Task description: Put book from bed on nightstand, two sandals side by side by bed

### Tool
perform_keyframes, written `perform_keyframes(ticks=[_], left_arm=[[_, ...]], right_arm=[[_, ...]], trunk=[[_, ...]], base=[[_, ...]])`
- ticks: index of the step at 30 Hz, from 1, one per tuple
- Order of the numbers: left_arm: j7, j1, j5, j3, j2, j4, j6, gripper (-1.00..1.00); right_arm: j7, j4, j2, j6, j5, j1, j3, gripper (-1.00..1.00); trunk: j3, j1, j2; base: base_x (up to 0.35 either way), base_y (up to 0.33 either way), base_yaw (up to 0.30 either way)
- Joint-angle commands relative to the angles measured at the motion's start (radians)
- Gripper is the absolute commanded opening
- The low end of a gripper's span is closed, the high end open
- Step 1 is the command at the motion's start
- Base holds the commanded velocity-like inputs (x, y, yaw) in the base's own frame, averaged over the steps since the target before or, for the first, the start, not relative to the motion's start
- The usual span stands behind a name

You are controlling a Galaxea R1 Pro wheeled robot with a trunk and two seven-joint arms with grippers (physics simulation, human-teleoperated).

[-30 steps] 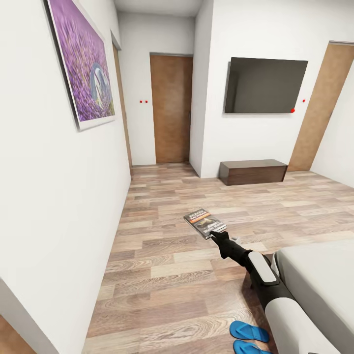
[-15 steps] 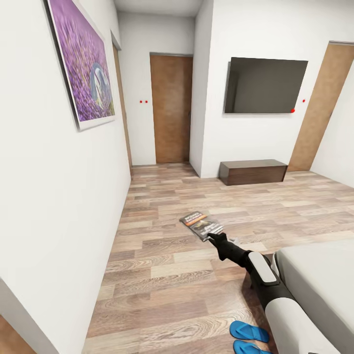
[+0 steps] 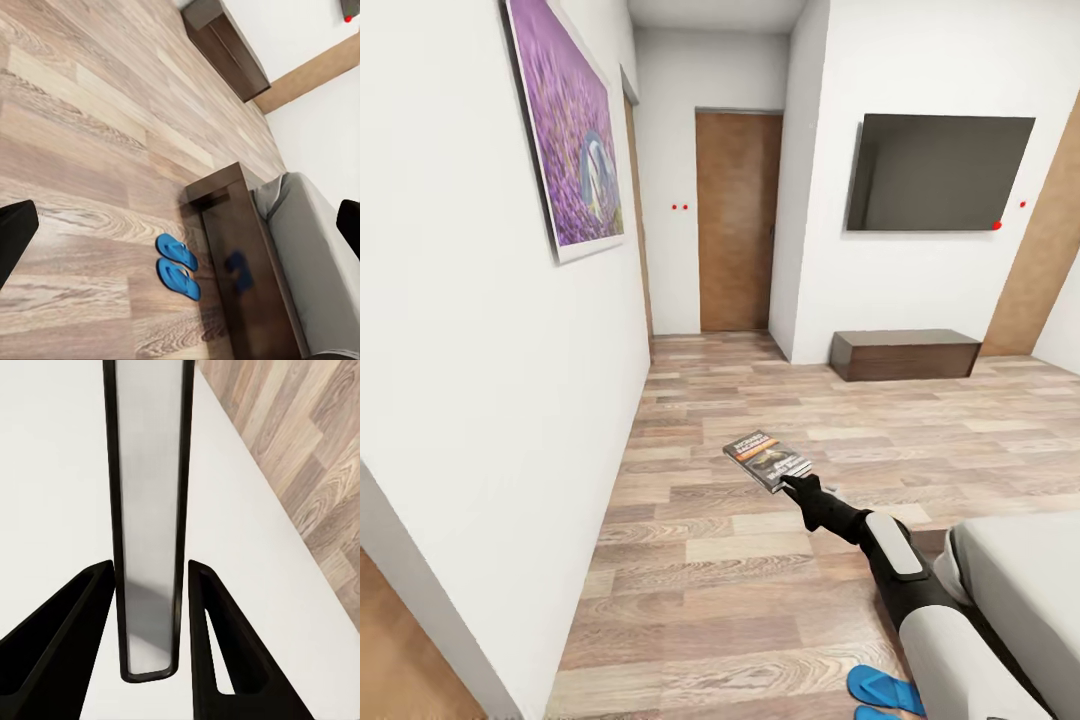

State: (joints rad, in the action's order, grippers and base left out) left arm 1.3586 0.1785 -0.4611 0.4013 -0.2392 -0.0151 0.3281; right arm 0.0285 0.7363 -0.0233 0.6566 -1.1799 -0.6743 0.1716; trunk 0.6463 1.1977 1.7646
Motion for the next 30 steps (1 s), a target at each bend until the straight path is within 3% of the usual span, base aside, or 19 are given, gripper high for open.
perform_keyframes(ticks=[1,12,21,27,30], left_arm=[[0.002,0.001,0.000,0.001,0.000,0.001,0.006,1.00],[0.002,0.001,0.000,0.001,0.000,0.001,0.005,1.00],[-0.014,0.001,0.001,0.001,0.015,0.001,0.005,1.00],[-0.036,0.001,0.001,0.002,0.018,0.001,0.002,1.00],[-0.042,0.001,0.000,0.004,0.019,0.001,-0.003,1.00]], right_arm=[[0.003,0.001,-0.001,0.007,0.001,-0.001,0.006,-1.00],[0.005,0.003,0.000,0.009,0.003,-0.001,0.005,-1.00],[0.010,0.002,0.007,0.011,0.002,-0.001,0.009,-1.00],[0.022,-0.001,0.038,0.016,0.007,0.000,0.008,-1.00],[0.050,-0.003,0.067,0.022,0.008,0.002,0.006,-1.00]], trunk=[[0.001,0.000,0.000],[0.001,0.000,0.000],[0.001,0.000,0.000],[0.001,0.000,0.000],[0.001,0.000,0.000]], base=[[0.000,0.000,0.210],[0.000,0.000,0.095],[0.000,0.000,0.003],[0.000,0.000,0.000],[0.000,0.000,0.000]])
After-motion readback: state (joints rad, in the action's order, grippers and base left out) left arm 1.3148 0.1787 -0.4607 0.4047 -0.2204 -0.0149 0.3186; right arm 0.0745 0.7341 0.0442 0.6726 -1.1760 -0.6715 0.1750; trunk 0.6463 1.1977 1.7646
